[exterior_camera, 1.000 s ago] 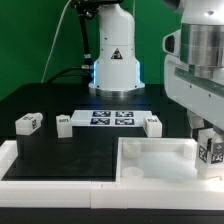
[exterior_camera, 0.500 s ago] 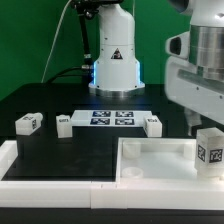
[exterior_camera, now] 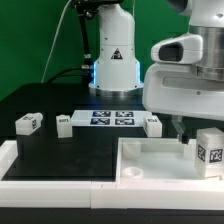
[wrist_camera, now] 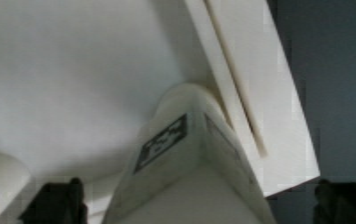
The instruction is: Assemble one leg
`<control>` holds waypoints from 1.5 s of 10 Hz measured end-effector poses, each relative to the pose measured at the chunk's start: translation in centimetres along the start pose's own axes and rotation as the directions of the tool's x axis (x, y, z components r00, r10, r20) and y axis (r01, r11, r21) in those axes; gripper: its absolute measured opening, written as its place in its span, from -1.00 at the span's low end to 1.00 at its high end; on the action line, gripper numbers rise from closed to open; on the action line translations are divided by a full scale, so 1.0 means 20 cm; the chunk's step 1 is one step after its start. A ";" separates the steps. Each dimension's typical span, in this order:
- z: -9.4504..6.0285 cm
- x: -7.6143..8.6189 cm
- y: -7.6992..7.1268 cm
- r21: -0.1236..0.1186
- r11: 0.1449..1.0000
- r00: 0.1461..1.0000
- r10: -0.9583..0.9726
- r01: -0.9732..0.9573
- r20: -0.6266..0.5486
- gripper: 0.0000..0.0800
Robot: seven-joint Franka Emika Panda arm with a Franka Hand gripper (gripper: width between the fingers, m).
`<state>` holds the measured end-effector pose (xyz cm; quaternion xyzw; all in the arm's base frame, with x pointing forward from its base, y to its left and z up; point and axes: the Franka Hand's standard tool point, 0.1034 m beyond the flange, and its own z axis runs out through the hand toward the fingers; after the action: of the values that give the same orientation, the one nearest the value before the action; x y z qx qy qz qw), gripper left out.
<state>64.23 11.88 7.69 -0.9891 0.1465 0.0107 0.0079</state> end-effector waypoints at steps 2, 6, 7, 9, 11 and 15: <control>-0.01 0.00 -0.01 -0.013 0.973 0.973 -0.230 0.230 -0.003 0.62; -0.01 0.01 0.01 -0.019 0.908 0.908 -0.419 0.419 -0.004 0.39; -0.01 0.01 0.01 -0.019 0.908 0.908 -0.419 0.419 -0.003 0.39; -0.01 0.01 0.01 -0.018 0.933 0.934 -0.358 0.358 -0.004 -0.27; -0.01 0.01 0.00 -0.016 0.988 0.988 -0.157 0.156 -0.012 -0.27; -0.01 0.01 0.02 -0.016 0.905 0.905 0.425 -0.425 -0.016 -0.27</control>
Offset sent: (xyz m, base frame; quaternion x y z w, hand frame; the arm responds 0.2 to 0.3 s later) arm -0.0009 -0.0004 0.0086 0.0276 0.0035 -0.2834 0.9586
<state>64.41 11.49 7.79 -0.9336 0.3583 0.0077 -0.0051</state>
